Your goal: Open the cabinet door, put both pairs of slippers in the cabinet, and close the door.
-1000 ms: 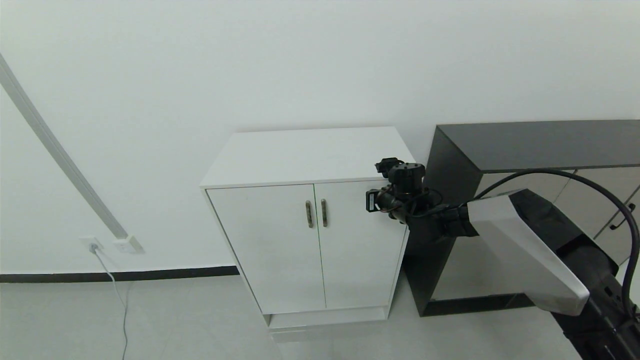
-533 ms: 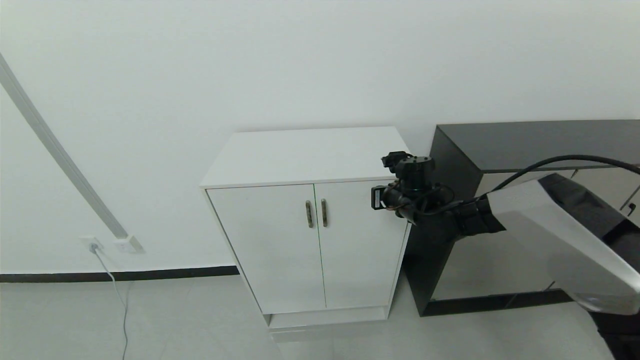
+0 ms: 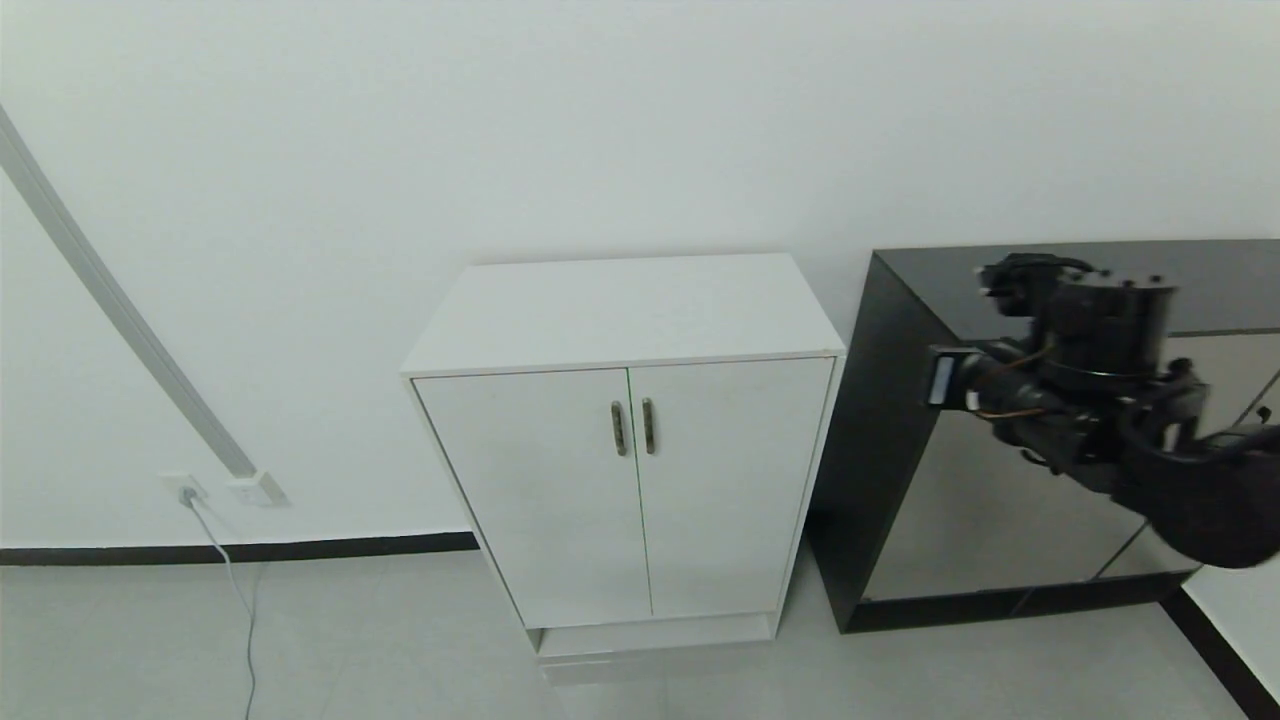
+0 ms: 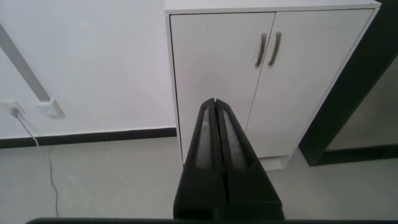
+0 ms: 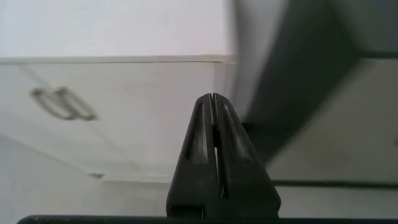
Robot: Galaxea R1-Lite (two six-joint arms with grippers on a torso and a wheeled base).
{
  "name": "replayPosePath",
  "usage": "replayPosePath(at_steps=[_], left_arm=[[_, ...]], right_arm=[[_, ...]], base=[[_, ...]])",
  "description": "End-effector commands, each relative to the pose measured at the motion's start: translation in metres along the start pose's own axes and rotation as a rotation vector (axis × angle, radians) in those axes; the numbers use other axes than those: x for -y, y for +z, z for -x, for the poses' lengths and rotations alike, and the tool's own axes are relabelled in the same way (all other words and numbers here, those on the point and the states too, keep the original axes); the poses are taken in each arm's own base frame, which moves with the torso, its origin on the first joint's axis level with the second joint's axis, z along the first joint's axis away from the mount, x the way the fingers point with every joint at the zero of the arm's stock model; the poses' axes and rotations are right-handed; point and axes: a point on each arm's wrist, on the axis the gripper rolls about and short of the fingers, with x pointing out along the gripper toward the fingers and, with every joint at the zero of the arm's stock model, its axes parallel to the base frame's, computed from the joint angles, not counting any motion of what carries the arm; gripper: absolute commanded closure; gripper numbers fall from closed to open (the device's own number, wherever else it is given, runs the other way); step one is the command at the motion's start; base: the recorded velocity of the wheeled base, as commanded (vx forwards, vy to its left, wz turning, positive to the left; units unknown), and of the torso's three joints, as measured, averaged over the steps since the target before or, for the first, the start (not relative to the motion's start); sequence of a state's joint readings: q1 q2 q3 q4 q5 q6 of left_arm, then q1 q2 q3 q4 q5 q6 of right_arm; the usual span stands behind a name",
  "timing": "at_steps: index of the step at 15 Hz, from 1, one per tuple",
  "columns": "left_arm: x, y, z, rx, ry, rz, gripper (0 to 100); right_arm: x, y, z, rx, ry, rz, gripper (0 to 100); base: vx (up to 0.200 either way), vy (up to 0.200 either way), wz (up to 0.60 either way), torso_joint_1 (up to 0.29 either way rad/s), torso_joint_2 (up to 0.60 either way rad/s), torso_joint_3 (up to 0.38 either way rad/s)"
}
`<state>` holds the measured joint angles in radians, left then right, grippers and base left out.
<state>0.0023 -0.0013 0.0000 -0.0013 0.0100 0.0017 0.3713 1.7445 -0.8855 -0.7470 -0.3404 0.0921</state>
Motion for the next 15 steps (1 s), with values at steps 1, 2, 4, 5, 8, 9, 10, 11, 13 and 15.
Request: replayPosePath(at_steps=[1,2,4,5,8,9,10,11,13,15], left_arm=[[0.0,0.0,0.0,-0.001,0.0,0.0,100],[0.0,0.0,0.0,-0.001,0.0,0.0,100],[0.0,0.0,0.0,-0.001,0.0,0.0,100],[0.0,0.0,0.0,-0.001,0.0,0.0,100],[0.0,0.0,0.0,-0.001,0.001,0.0,100],[0.0,0.0,0.0,-0.001,0.001,0.002,100],[0.0,0.0,0.0,-0.001,0.001,0.002,100],[0.0,0.0,0.0,-0.001,0.003,0.0,100],[0.0,0.0,0.0,-0.001,0.003,0.002,100],[0.0,0.0,0.0,-0.001,0.003,0.002,100]], right_arm=[[0.08,0.02,0.083,0.105,-0.173,-0.017,100],[0.108,0.015,0.122,0.117,-0.182,0.023,100],[0.119,0.01,0.16,0.124,-0.164,0.046,100],[0.117,0.002,0.19,0.104,-0.138,0.048,100],[0.111,-0.03,0.235,-0.006,-0.074,0.043,100],[0.11,-0.042,0.244,-0.055,-0.065,0.039,100],[0.11,-0.042,0.244,-0.055,-0.065,0.039,100],[0.109,-0.072,0.257,-0.127,-0.043,0.036,100],[0.109,-0.098,0.263,-0.18,-0.024,0.031,100],[0.109,-0.113,0.264,-0.226,-0.023,0.025,100]], base=[[0.0,0.0,0.0,0.0,0.0,0.0],[0.0,0.0,0.0,0.0,0.0,0.0],[0.0,0.0,0.0,0.0,0.0,0.0],[0.0,0.0,0.0,0.0,0.0,0.0],[0.0,0.0,0.0,0.0,0.0,0.0],[0.0,0.0,0.0,0.0,0.0,0.0],[0.0,0.0,0.0,0.0,0.0,0.0],[0.0,0.0,0.0,0.0,0.0,0.0],[0.0,0.0,0.0,0.0,0.0,0.0],[0.0,0.0,0.0,0.0,0.0,0.0]])
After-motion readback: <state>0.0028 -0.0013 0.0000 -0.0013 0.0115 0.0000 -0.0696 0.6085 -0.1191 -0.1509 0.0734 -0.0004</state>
